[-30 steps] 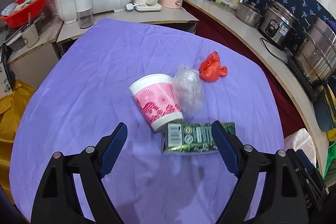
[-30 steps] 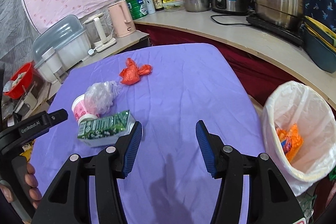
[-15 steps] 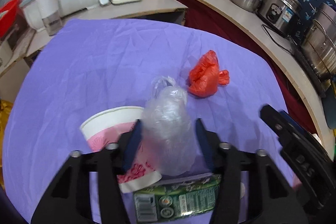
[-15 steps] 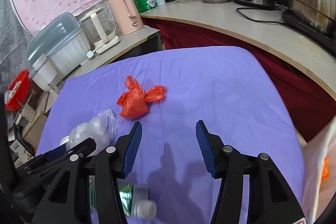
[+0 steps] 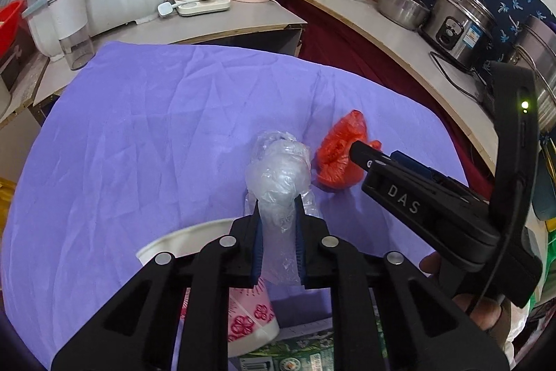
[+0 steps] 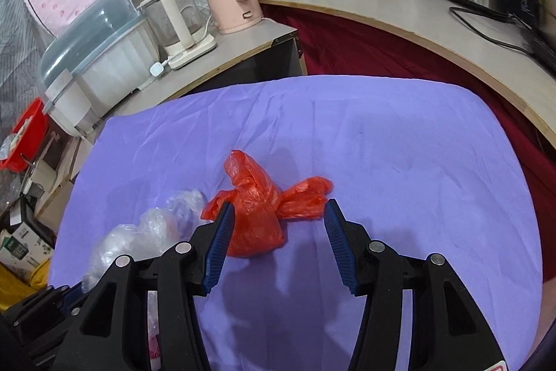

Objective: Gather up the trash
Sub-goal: 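Grasp the clear plastic bag with left tool while right tool grasps red bag, then carry clear bag and red bag over the bin and open both tools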

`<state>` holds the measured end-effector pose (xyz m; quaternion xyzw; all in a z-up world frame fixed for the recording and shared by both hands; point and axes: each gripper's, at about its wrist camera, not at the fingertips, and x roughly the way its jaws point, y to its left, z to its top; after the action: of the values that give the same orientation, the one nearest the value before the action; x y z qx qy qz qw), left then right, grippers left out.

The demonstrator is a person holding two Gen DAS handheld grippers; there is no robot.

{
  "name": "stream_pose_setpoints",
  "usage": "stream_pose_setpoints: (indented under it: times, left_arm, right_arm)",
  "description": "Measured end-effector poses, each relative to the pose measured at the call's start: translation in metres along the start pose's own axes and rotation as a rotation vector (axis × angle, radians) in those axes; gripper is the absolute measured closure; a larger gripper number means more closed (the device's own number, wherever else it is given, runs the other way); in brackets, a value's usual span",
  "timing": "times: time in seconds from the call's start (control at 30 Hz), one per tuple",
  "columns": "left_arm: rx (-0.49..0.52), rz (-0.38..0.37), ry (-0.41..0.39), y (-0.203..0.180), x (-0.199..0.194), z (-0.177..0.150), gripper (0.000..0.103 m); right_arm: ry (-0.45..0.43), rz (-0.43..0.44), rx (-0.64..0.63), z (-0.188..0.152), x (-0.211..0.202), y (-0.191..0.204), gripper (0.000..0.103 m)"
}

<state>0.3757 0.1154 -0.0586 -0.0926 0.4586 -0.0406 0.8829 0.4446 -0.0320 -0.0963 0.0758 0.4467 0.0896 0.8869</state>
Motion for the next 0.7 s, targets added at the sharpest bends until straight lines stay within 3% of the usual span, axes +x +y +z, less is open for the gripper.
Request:
stream_pose_setpoints:
  times: [0.1, 0.17, 0.3, 0.37, 0.7]
  left_arm:
    - [-0.014, 0.002, 0.005, 0.005, 0.004, 0.001, 0.089]
    - [-0.019, 0.004, 0.007, 0.008, 0.005, 0.001, 0.089]
    - [-0.024, 0.008, 0.004, 0.009, 0.0, 0.0, 0.089]
    - [-0.026, 0.005, -0.002, 0.008, -0.007, 0.0, 0.089]
    - [-0.008, -0.017, -0.072, -0.011, -0.073, -0.014, 0.089]
  right_arm:
    - [0.034, 0.015, -0.022, 0.003, 0.01, 0.005, 0.056]
    - [0.046, 0.033, -0.041, 0.003, 0.012, 0.008, 0.08]
    - [0.029, 0.01, -0.099, 0.0, 0.005, 0.02, 0.091]
    - [0.015, 0.007, -0.099, -0.004, -0.007, 0.022, 0.102]
    - [-0.098, 0.015, -0.034, -0.037, -0.112, 0.005, 0.102]
